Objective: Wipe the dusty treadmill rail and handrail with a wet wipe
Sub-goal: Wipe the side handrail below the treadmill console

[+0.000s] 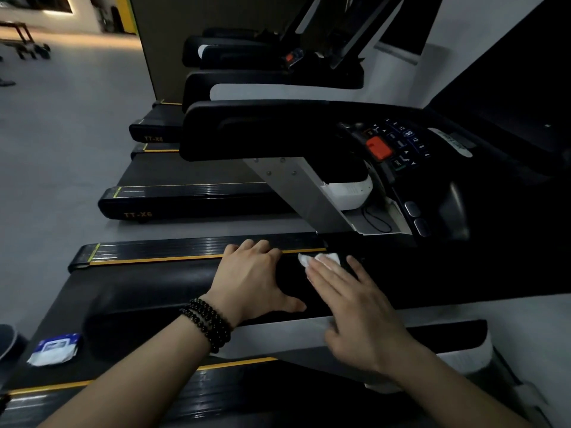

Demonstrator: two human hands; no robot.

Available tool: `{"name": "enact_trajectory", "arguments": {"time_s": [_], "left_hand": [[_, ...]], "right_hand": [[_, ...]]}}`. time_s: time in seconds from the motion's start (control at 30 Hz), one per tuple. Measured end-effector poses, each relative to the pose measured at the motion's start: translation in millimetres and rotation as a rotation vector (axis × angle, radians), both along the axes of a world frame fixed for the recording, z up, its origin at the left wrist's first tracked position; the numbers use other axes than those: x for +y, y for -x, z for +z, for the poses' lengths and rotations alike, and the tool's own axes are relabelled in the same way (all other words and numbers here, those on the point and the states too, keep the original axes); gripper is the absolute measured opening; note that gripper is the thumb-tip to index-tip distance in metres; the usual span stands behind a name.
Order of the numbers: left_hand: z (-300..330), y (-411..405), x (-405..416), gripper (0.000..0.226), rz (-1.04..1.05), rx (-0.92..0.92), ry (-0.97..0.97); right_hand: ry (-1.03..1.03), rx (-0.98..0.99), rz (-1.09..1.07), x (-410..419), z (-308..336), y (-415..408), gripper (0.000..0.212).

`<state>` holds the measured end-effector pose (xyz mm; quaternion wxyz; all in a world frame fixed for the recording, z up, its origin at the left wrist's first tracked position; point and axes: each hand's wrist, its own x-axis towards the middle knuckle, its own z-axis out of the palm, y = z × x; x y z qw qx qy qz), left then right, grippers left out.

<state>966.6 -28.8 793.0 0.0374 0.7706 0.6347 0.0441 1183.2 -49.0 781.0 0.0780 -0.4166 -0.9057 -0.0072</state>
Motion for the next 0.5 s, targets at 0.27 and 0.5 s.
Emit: {"name": "enact_trajectory", "arguments": {"time_s": [0.27,0.5], "left_hand": [[-1,-1,0,0.092,0.004,0.013,-0.007],[0,-1,0,0.09,-0.001,0.007,-0.003]], "right_hand": [[0.021,-0.028,0.061,-16,-7,-23,0.097],[0.007,0.006,0.0,-11,-8,12,0.097]]}}
